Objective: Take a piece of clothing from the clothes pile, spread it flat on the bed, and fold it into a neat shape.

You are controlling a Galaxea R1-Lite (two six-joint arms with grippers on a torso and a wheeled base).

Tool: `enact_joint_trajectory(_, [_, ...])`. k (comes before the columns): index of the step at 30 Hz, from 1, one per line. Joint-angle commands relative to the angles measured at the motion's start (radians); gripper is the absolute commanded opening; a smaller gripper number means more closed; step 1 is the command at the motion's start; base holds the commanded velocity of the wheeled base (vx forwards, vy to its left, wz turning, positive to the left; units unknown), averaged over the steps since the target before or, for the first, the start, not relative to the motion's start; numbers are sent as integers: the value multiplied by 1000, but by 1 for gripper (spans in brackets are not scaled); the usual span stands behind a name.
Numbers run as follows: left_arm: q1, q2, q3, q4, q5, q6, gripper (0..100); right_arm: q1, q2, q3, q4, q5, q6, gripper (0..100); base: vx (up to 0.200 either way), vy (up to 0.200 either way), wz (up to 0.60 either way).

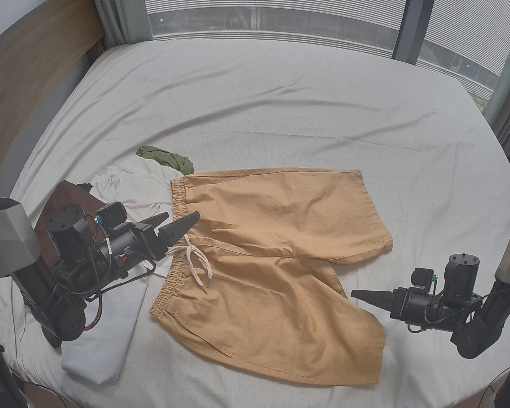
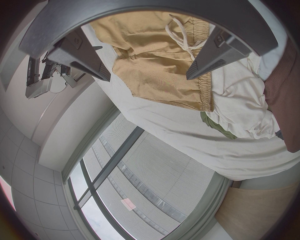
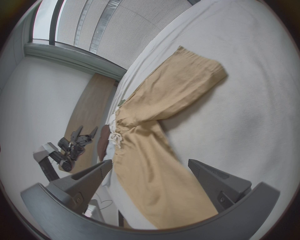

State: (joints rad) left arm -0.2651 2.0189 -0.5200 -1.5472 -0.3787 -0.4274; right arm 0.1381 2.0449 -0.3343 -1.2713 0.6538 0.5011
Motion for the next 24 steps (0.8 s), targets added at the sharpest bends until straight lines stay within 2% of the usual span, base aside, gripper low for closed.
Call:
enact_joint_trajectory(1, [-5, 7, 0, -1, 1, -1, 100, -71, 40, 12, 41, 1, -53, 100, 0, 0, 0])
enact_joint_trajectory(2, [-5, 7, 0, -1, 1, -1, 100, -71, 40, 12, 41, 1, -53, 100, 0, 0, 0])
enact_joint_trajectory(6, [-5, 7, 0, -1, 1, -1, 100, -80, 34, 27, 204, 1, -176, 100, 0, 0, 0])
enact_joint_trajectory(13, [-5, 7, -2, -1, 0, -1, 100, -66, -28, 34, 446, 4, -309, 100, 0, 0, 0])
enact_joint_trajectory(19, [-6, 7, -2, -1, 1, -1, 100, 5, -77, 11, 458, 15, -291, 100, 0, 0, 0])
enact_joint_trajectory(24, [-6, 7, -2, -1, 1, -1, 100, 100, -115, 1, 365, 20, -162, 100, 0, 0, 0])
